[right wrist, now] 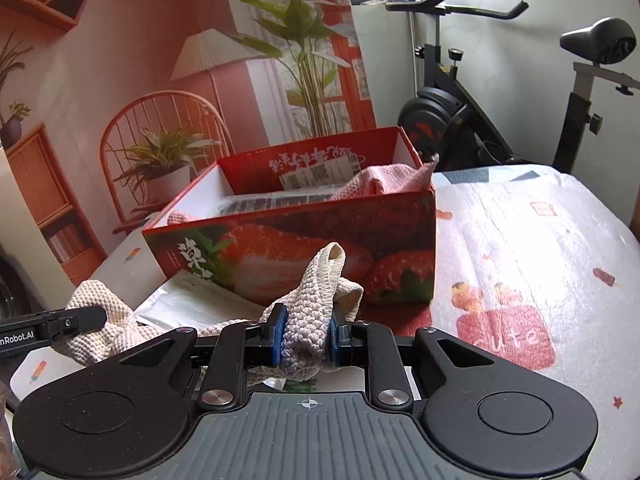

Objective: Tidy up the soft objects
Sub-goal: 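Close both grippers on the cream knitted towel and lift it, then carry the cream towel over the red box and open both grippers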

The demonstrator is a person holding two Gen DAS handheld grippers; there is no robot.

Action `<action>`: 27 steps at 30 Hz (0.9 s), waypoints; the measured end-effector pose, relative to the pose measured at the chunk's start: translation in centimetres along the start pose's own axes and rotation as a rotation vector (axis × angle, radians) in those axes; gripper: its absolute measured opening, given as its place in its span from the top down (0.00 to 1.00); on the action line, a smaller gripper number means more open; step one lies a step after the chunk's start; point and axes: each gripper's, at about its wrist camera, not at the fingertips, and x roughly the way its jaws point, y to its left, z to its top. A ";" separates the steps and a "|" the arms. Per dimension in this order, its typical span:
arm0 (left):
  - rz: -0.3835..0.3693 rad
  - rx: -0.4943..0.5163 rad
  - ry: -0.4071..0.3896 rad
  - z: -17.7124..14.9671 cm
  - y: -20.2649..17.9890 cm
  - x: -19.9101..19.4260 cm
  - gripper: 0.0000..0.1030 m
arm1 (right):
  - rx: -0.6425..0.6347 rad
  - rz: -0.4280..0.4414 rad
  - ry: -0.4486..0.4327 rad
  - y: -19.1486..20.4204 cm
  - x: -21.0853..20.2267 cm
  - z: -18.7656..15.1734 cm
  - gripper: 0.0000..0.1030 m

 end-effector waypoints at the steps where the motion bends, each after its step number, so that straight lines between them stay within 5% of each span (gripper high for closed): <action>1: 0.001 0.001 -0.003 0.1 0.0 0.0 0.87 | -0.002 0.001 -0.003 0.1 0.0 0.1 0.81; 14: -0.001 0.026 -0.072 1.9 -0.1 -0.9 0.87 | -0.023 0.023 -0.054 0.9 -0.7 1.9 0.81; 27: -0.029 0.041 -0.131 6.0 -0.5 0.4 0.87 | -0.072 0.047 -0.113 0.8 0.5 8.1 0.81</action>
